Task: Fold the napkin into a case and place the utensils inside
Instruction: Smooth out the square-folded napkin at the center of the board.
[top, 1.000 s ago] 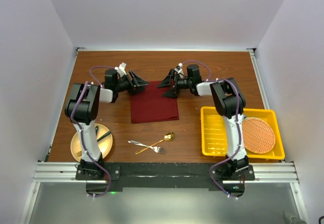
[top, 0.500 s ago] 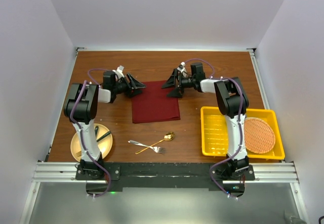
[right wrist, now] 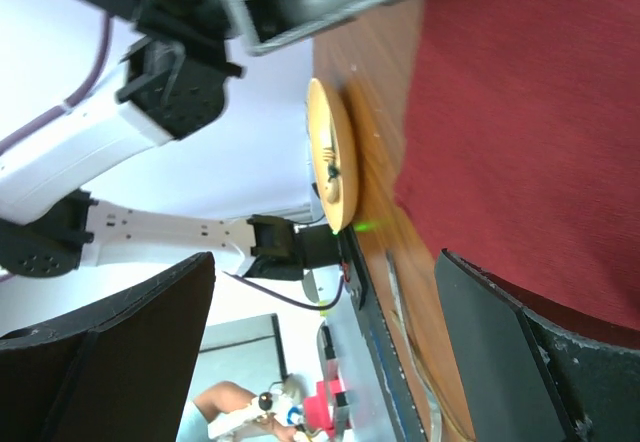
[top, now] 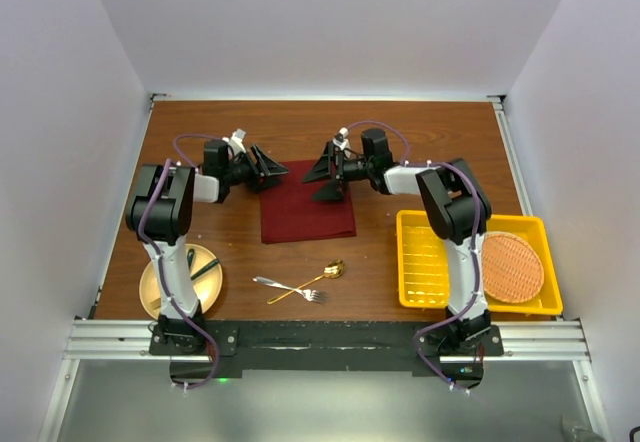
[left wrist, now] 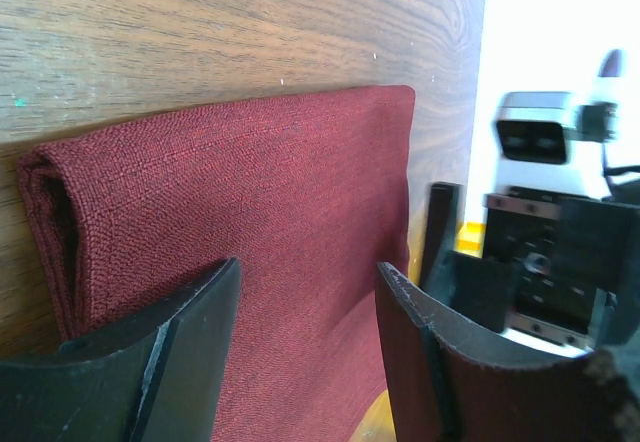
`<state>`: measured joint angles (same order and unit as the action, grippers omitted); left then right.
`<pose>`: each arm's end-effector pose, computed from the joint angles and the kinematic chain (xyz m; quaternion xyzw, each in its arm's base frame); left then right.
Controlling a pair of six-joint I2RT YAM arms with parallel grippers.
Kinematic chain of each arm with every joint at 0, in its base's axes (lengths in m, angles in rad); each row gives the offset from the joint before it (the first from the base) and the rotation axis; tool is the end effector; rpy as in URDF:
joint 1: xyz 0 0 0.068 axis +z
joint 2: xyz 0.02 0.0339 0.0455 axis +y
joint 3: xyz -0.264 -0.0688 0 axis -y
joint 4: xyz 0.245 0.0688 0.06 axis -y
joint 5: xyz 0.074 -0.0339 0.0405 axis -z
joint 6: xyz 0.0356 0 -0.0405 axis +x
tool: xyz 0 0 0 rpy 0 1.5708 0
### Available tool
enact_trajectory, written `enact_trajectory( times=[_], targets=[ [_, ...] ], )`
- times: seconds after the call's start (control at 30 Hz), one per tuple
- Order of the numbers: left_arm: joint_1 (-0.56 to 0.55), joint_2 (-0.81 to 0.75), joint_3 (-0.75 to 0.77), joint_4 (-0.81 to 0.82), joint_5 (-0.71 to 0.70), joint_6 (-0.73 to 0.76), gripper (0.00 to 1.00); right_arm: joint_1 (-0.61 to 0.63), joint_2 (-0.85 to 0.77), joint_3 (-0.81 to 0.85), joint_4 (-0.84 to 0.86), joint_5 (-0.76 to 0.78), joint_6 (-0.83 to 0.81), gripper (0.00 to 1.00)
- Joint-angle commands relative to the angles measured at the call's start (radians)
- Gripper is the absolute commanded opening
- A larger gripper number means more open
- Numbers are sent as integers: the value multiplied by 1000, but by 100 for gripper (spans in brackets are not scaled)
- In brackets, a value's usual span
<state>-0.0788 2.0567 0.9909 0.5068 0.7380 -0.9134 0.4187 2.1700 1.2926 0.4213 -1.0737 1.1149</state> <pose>0.3963 -0.0553 0.1083 -0.1709 0.8167 -0.4926 0.2473 0.4014 0.2129 0.1414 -0.0055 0.7778 0.6279 0.0262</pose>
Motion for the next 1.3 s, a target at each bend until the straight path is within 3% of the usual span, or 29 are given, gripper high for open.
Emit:
enact_trajectory(
  times=[0.0, 0.23, 0.4, 0.5, 0.67, 0.83, 1.17, 1.27],
  targets=[
    [16, -15, 5, -74, -43, 67, 62, -29, 40, -16, -44, -25, -85, 96],
    [28, -10, -3, -91, -42, 79, 62, -77, 132, 60, -418, -23, -414, 97],
    [33, -13, 2, -90, -38, 79, 62, -78, 183, 163, -440, -32, -412, 96],
    [33, -10, 3, -87, -37, 79, 62, -75, 127, 191, -435, -58, -379, 96],
    [28, -10, -8, -59, -34, 58, 62, -31, -53, 87, -432, -107, -385, 98],
    [27, -24, -11, -63, -31, 73, 62, 5, -110, 24, -520, -123, -464, 98],
    [27, -50, -54, -60, -32, 76, 61, -4, 19, 40, -691, -123, -688, 98],
    [27, -58, -64, -63, -37, 82, 60, -17, 80, 80, -823, -129, -844, 98]
  ],
)
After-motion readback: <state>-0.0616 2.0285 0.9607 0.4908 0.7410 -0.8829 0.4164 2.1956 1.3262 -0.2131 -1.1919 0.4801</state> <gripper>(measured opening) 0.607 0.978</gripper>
